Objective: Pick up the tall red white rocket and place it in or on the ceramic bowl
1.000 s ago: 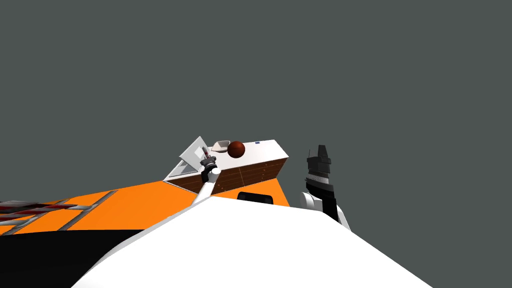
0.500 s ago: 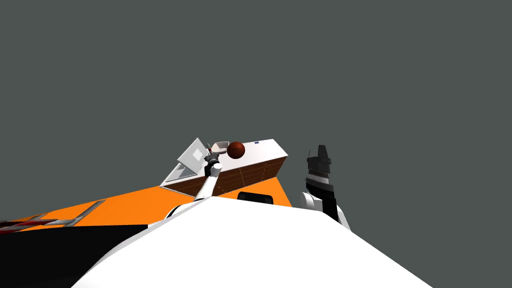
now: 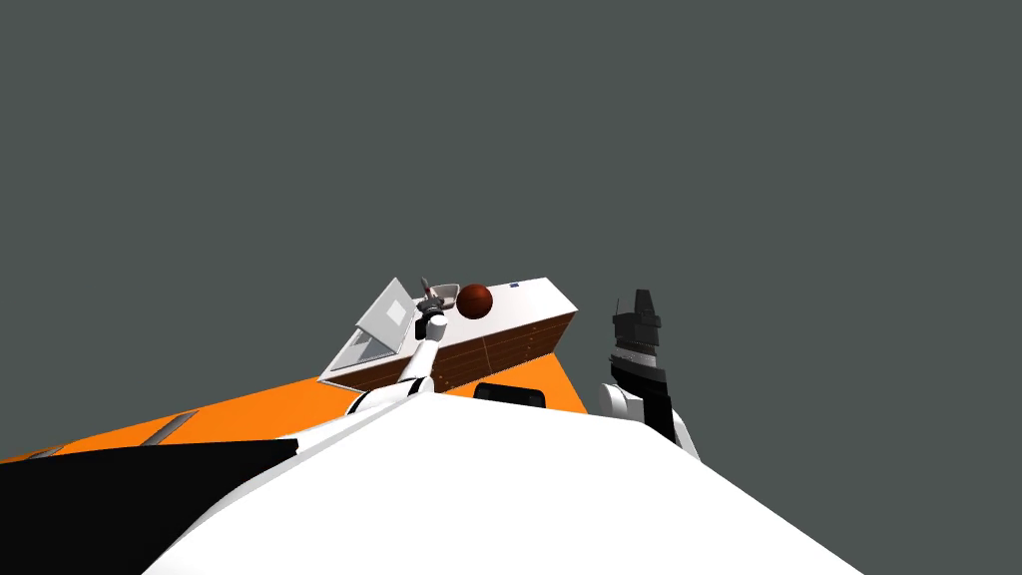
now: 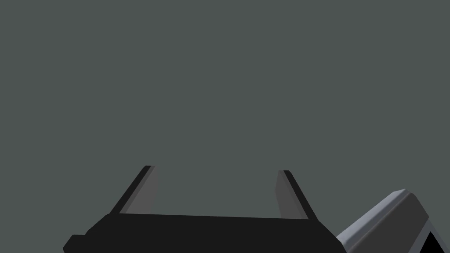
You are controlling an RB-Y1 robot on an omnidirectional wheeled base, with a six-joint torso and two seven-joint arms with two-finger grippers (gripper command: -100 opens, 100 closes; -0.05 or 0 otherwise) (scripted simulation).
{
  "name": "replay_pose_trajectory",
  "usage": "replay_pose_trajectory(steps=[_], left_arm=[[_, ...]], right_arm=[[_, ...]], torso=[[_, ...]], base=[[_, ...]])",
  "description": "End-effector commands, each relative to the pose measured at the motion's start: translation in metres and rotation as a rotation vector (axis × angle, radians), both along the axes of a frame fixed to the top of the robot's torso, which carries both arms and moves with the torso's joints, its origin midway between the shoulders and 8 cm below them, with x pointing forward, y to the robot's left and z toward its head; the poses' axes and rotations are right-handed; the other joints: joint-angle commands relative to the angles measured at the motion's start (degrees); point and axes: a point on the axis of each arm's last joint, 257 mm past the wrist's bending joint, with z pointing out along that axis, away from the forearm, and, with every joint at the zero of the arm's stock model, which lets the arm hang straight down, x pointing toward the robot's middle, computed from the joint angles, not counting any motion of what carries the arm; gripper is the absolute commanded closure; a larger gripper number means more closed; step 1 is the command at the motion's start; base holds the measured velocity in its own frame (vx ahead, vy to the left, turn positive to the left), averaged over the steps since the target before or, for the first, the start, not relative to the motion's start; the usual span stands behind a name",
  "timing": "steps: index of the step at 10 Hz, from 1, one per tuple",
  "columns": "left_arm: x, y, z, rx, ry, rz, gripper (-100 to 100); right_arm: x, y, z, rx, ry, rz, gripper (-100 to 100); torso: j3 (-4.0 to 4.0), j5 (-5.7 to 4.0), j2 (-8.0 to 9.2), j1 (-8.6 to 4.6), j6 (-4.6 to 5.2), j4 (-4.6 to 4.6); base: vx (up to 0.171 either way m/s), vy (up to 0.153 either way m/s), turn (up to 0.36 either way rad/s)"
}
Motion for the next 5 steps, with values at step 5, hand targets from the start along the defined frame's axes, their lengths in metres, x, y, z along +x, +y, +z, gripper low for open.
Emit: replay_pose_trajectory(steps=[5], left_arm=[[0.048, -0.022, 0.028, -0.012, -0.012, -0.072, 100]], right_arm=[[0.0, 0.0, 0.0, 0.0, 0.0, 0.0, 0]], torso=[[-0.22, 0.01, -0.44, 0.21, 0.15, 0.01]], base=[[0.014, 0.087, -0.013]])
